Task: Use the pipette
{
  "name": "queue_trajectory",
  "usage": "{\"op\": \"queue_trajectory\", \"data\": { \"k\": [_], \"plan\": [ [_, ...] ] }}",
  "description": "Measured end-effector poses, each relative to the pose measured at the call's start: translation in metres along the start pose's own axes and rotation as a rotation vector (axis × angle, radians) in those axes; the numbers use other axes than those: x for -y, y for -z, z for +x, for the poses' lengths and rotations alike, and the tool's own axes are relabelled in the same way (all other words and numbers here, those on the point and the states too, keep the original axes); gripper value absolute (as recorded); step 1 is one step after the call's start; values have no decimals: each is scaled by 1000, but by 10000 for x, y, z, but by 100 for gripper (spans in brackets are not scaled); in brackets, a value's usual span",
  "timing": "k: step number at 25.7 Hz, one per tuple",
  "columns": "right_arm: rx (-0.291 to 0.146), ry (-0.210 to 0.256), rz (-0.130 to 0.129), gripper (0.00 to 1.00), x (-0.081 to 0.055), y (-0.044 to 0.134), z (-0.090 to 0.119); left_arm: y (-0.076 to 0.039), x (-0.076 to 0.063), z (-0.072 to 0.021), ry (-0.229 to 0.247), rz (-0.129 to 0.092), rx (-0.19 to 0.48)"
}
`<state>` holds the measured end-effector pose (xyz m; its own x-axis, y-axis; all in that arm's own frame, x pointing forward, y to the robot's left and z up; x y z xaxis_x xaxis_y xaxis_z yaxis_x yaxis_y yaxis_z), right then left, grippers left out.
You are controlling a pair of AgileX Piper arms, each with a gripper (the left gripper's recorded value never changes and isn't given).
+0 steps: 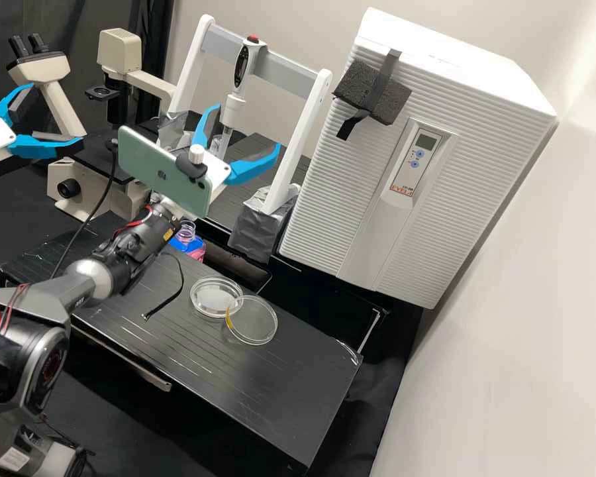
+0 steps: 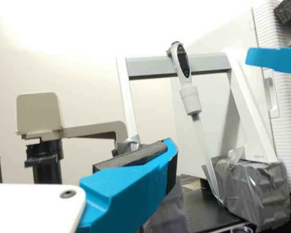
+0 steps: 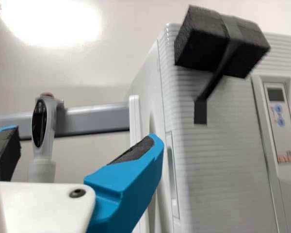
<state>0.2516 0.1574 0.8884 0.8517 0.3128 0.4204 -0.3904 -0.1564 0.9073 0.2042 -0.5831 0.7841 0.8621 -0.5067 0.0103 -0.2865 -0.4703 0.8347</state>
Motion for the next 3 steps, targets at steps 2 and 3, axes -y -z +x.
{"op": "queue_trajectory", "data": {
  "k": [2,3],
  "plan": [
    [11,-1,-6,100,68,-85,-97,10,60,-67,24,-17,-25],
    [15,7,-10,100,95,-105,-122,17,81,-76,30,-21,-37]
  ]
}}
